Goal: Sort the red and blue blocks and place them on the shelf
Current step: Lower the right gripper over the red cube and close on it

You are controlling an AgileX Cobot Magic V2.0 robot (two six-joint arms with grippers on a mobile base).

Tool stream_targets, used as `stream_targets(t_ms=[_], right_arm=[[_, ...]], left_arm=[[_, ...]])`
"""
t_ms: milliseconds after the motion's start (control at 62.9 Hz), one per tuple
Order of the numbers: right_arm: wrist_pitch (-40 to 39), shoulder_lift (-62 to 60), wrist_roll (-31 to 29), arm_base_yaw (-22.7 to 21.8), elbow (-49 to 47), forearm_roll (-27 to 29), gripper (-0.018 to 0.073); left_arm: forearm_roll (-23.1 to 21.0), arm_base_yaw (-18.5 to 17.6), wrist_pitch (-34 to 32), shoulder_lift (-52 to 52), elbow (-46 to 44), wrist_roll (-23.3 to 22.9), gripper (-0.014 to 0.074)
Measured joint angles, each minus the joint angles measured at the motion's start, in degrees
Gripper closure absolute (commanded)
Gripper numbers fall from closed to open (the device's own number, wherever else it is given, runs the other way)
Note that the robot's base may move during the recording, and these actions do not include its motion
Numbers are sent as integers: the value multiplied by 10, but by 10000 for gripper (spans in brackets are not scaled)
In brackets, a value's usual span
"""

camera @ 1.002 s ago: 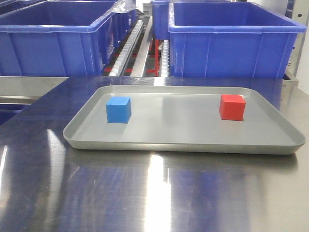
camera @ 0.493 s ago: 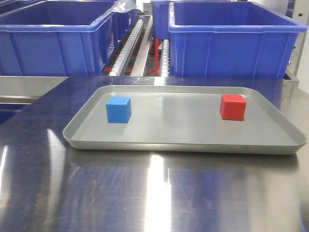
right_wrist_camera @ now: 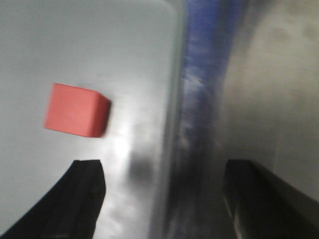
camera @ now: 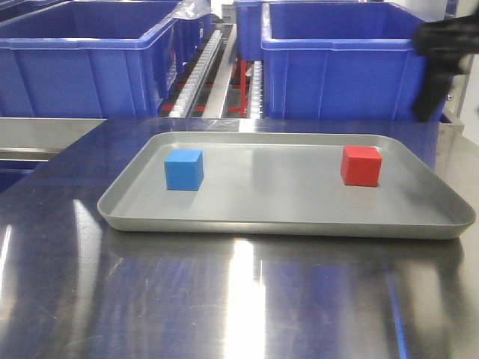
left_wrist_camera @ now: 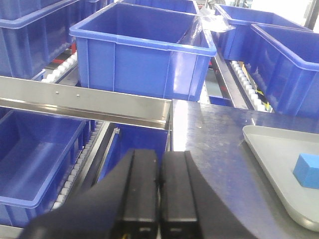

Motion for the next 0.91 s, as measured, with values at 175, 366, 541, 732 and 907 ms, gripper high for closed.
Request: stream_targets(t_ms=[175,366,541,732,907], right_arm=[[1,62,0,49,-43,3,-43],[4,117,0,75,-78,10,-43],[6,153,0,76,-97,12,-43],[10,174,0,76,-112,14,-43],[11,183,0,76,-115,14,-43]], left_arm=[[0,0,0,0,0,0,463],[0,0,0,0,0,0,463],[0,0,0,0,0,0,463],[0,0,0,0,0,0,463],[0,0,0,0,0,0,463]])
